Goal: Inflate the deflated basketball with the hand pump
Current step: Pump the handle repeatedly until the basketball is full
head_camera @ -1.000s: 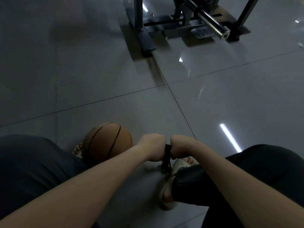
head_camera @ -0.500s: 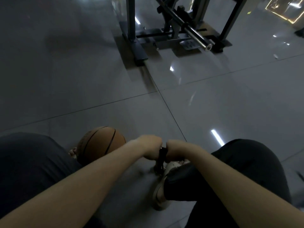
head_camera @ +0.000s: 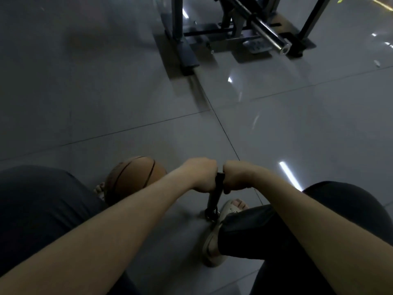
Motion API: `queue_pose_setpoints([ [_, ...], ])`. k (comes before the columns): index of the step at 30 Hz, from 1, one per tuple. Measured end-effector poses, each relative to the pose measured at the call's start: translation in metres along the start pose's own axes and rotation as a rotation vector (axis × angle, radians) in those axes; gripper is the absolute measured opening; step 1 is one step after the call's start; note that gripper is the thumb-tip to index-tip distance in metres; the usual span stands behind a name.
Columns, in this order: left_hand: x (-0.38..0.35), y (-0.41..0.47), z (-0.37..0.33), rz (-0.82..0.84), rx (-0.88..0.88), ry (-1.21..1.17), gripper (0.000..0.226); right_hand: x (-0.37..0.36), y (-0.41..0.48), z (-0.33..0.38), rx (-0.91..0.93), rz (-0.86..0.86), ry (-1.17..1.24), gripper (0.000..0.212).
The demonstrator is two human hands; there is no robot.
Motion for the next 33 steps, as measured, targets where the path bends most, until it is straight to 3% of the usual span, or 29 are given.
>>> queue_pose_setpoints([
  [4,-0.033,0.007,0.000,-0.009,-0.009,0.035,0.024,-0.027,0.018,-0.009,0.051,0.032,-0.007,0.024],
  [8,-0.064,0.005,-0.004,-0.018,-0.020,0.044,0.021,-0.055,0.029,-0.013,0.056,0.066,-0.026,0.009],
  [13,-0.074,0.002,-0.013,0.001,-0.049,0.035,0.016,-0.066,0.020,-0.014,0.045,0.070,-0.047,0.032],
  [15,-0.074,0.000,-0.019,0.090,-0.069,0.071,0.019,-0.072,0.014,-0.012,0.030,0.103,-0.033,0.026],
  [16,-0.071,-0.001,-0.020,0.143,-0.078,0.091,0.018,-0.073,0.009,-0.011,0.034,0.125,-0.042,0.015],
  [18,-0.052,-0.004,-0.019,0.170,-0.080,0.114,0.015,-0.063,-0.003,-0.006,0.024,0.148,-0.040,0.021],
  [20,-0.017,-0.012,-0.015,0.113,-0.067,0.119,0.013,-0.032,-0.017,0.000,0.012,0.133,0.000,0.026],
  [23,0.048,-0.030,-0.004,-0.011,-0.041,0.025,0.027,0.035,-0.041,0.005,-0.012,0.119,0.118,0.013],
  [26,0.084,-0.042,0.009,-0.122,-0.043,-0.112,0.036,0.079,-0.058,0.013,0.038,0.048,0.173,0.018],
  [33,0.028,-0.005,0.014,0.023,-0.001,-0.026,0.034,0.028,-0.015,0.014,0.000,0.076,0.118,0.011],
])
Point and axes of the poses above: each hand's wrist, its own y-axis towards the middle knuckle, its own x-axis out of the back of the hand, z = x × y, the point moved 2 cm from there along y, towards the middle knuckle, and after that the axes turned 6 degrees about y, right-handed, at the moved point
